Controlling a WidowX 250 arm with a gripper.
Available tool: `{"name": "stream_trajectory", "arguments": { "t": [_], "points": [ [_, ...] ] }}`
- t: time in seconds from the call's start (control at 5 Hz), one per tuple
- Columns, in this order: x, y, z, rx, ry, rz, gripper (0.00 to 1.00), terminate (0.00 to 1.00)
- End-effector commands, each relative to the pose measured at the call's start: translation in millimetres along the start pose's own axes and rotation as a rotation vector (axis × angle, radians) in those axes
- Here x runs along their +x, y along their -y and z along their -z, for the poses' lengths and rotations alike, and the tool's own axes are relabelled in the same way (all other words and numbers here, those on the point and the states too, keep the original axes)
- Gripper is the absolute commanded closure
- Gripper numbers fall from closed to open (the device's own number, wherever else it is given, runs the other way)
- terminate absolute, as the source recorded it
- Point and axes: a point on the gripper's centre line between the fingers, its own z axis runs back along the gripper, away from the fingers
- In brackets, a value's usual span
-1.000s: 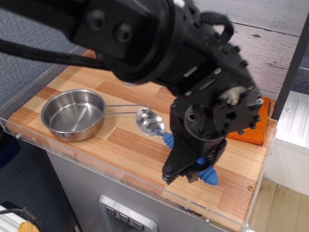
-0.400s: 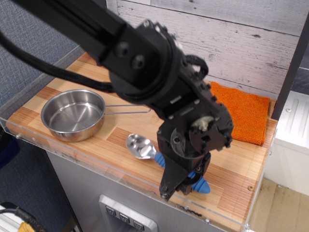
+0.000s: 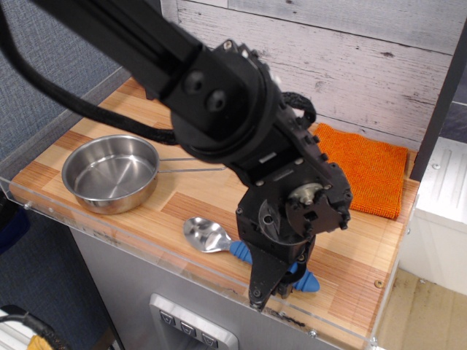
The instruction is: Move the spatula in front of table
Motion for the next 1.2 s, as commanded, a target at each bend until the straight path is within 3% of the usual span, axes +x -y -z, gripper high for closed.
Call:
{"name": "stream_trajectory", "arguments": {
  "t": [0.0, 0.4, 0.6, 1.0],
  "points": [
    [-9, 12, -12, 0.012, -0.027, -0.056, 0.0, 0.0],
    [-12, 18, -20, 0.008, -0.045, -0.044, 0.0, 0.0],
    [-9, 29, -35, 0.047, -0.028, -0.037, 0.0, 0.0],
    [-3, 50, -76, -0.036, -0.029, -0.007, 0.0, 0.0]
  ]
}}
